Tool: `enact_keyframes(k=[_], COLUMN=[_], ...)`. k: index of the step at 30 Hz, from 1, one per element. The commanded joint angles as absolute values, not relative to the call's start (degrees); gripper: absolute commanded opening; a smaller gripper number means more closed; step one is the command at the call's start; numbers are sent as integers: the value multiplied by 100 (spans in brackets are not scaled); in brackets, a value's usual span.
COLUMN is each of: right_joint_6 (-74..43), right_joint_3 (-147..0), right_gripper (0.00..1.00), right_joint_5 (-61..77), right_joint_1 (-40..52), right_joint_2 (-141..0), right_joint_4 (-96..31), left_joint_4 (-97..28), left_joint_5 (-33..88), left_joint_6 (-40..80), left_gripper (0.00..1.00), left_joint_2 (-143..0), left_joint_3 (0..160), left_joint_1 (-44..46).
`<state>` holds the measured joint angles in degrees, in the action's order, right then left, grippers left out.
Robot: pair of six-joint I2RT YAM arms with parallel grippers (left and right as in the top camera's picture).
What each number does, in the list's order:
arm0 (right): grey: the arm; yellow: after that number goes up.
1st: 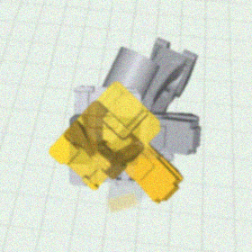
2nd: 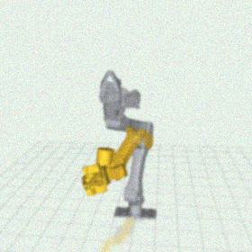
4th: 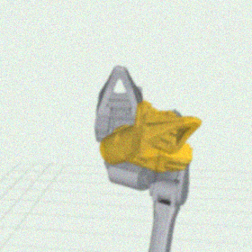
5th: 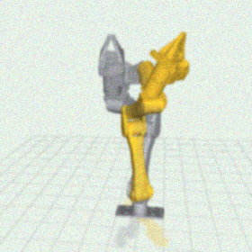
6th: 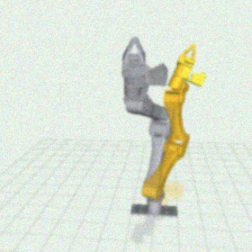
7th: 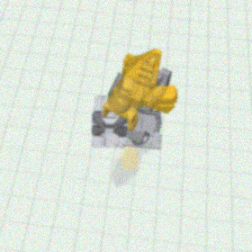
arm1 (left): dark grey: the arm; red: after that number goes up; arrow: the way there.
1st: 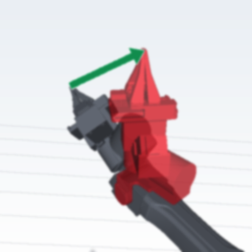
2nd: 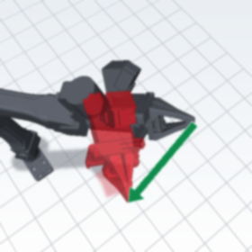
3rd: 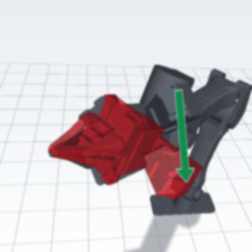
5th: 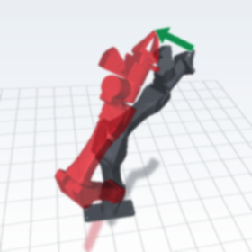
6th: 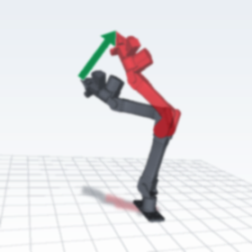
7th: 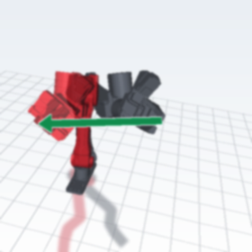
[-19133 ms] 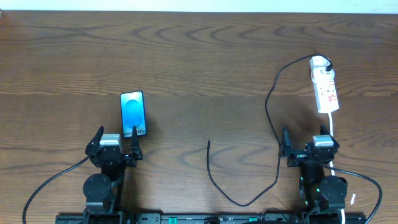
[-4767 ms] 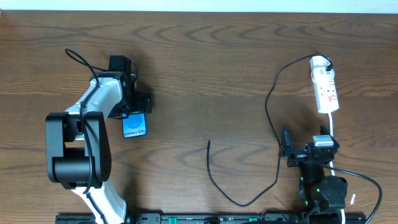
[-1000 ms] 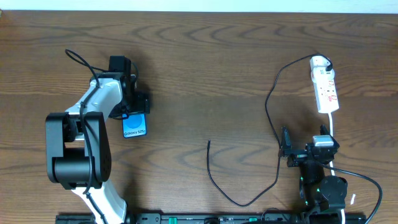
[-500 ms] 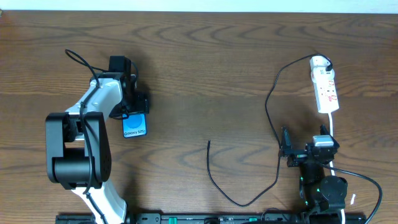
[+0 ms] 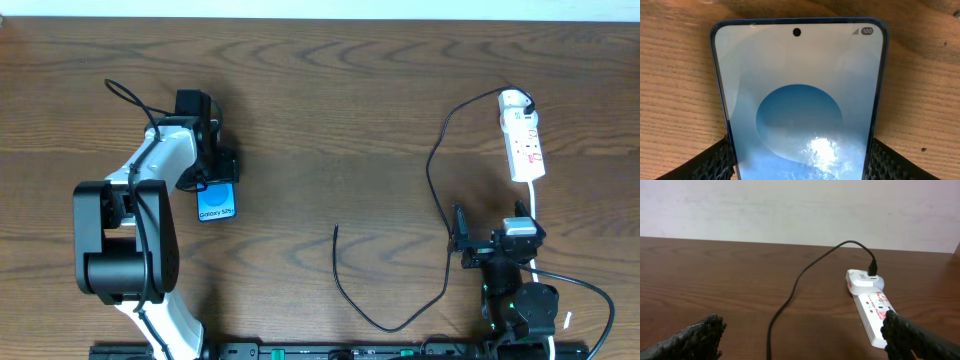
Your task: Plug charger to phone and switch on socket
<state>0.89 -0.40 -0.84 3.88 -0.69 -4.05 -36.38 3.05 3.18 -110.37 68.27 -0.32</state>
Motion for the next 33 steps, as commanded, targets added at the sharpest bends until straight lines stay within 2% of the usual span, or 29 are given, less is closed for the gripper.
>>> enact_keyframes(k=[1, 11, 16, 21, 29, 33], right_joint_6=[113, 113, 113, 113, 113, 113], right_joint_3=[-30, -30, -30, -30, -32, -32], right_gripper=[99, 99, 99, 99, 99, 99], right_joint_5=[-49, -49, -49, -49, -49, -49], right_joint_1=[397, 397, 397, 397, 397, 397], right_joint_2=[-32, -32, -32, -32, -32, -32], right_joint_4=[-432, -432, -432, -432, -432, -432], left_joint_4=[-3653, -3656, -3653, -3653, -3653, -3653], left_joint_5=[231, 231, 231, 231, 231, 231], left_joint_6=[327, 327, 327, 327, 327, 327], left_gripper=[73, 72, 67, 60, 41, 35], left_joint_2=[-11133, -11133, -11133, -11133, -11133, -11133], left_joint_3=[6692, 6692, 6692, 6689, 6692, 6692], left_joint_1=[-47, -47, -47, -47, -47, -47])
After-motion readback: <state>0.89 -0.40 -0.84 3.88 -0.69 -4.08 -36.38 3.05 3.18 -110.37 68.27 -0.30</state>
